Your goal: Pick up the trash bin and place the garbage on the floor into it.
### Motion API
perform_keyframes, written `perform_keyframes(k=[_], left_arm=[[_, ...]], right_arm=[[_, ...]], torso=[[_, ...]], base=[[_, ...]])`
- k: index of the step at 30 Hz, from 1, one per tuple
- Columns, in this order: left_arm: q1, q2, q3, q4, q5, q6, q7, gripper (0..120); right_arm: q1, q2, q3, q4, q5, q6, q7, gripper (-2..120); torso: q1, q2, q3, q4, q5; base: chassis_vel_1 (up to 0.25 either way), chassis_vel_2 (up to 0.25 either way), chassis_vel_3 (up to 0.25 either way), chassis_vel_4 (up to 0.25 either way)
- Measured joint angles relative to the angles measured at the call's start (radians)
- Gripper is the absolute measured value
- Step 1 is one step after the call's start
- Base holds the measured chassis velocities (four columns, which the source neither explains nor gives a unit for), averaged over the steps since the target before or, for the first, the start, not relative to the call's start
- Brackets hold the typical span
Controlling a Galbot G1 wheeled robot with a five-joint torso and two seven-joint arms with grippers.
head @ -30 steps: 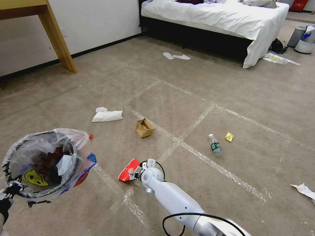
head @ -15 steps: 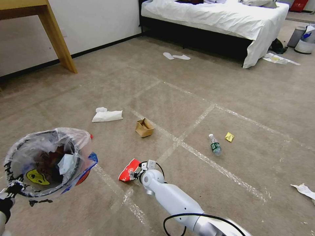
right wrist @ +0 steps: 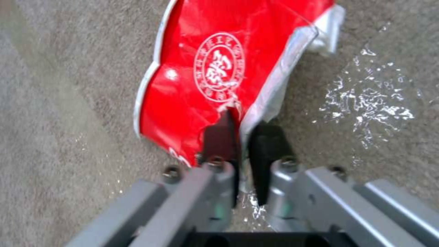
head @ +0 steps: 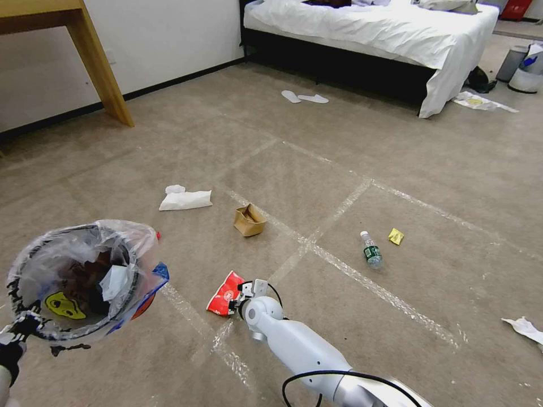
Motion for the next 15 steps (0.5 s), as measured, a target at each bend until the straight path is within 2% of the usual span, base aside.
perform_keyframes(k=[3, 15], left_arm=[[0.000, 0.000, 0.002, 0.001, 0.001, -0.001, 0.000, 0], [-0.007, 0.001, 0.018, 0.019, 0.013, -0.005, 0.000, 0]], right_arm=[[-0.005, 0.000, 0.000, 0.010, -0.003, 0.000, 0.005, 0], [-0.016, -0.001, 0.006, 0.107, -0.011, 0.008, 0.032, 0]], torso=[[0.000, 0.000, 0.000, -0.0001, 0.0000], [0.000, 0.000, 0.000, -0.0002, -0.0003]], base=[[0.000, 0.000, 0.000, 0.000], [0.000, 0.000, 0.000, 0.000]])
